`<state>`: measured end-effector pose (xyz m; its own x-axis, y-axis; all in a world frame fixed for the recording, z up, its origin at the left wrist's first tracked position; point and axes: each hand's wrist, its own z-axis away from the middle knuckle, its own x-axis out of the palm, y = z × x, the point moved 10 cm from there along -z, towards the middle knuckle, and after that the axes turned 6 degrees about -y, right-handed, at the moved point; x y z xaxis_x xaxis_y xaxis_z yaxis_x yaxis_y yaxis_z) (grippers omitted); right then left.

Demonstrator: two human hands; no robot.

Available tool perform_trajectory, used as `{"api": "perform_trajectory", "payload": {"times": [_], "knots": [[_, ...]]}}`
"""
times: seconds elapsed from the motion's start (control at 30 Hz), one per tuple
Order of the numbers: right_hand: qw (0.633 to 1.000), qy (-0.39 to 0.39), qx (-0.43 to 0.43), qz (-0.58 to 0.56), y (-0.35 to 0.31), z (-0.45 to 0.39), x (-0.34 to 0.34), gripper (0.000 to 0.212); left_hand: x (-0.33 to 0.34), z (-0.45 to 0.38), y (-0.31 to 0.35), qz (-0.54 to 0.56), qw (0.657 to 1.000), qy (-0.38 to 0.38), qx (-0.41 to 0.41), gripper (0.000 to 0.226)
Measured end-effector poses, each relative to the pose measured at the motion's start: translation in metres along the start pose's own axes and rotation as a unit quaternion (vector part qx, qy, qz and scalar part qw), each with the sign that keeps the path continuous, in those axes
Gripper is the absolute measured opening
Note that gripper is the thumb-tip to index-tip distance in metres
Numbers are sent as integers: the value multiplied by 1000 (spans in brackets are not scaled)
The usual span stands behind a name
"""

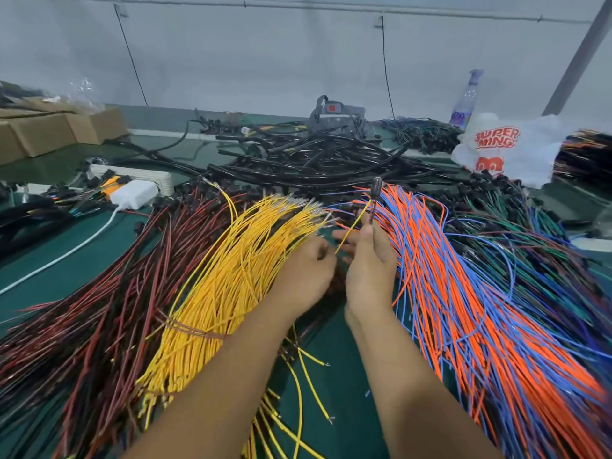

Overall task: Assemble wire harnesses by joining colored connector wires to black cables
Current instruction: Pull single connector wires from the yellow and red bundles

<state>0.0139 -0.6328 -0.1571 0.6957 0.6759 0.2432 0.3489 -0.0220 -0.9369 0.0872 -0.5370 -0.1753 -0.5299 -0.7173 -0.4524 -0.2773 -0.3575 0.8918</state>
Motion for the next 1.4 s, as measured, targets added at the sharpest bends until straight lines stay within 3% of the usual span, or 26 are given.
{"api": "perform_trajectory", "payload": {"times": [0.23,0.53,0.6,0.67,0.77,0.87,0.9,1.0,1.13,1.2,1.33,1.4], "knots": [[1000,-4,27,10,3,0,0,30,4,17,24,53,993,-50,94,27],[992,-97,78,35,12,5,19,32,3,19,23,121,985,-73,102,30],[991,-107,36,70,4,4,20,28,-5,16,16,151,985,-43,78,32],[978,-74,-48,188,-14,3,12,21,-17,13,4,235,971,-6,37,28],[907,-18,-105,408,-29,2,1,27,-30,9,-11,309,951,17,3,27],[758,-74,-35,647,-7,2,1,38,-31,5,-22,369,929,13,-34,29],[728,-97,-13,679,1,3,2,40,-30,4,-23,381,923,10,-42,29],[708,-103,-2,699,2,3,5,38,-28,3,-24,388,921,1,-46,29],[713,-88,-10,696,-3,0,1,25,-31,5,-20,333,943,5,-26,27],[758,-80,-23,647,-9,0,-1,18,-33,5,-18,315,949,7,-9,27],[884,-18,-86,459,-33,5,-4,13,-34,5,-14,326,945,4,9,30],[911,-15,-99,401,-38,12,1,9,-30,6,-12,341,940,-10,9,30]]}}
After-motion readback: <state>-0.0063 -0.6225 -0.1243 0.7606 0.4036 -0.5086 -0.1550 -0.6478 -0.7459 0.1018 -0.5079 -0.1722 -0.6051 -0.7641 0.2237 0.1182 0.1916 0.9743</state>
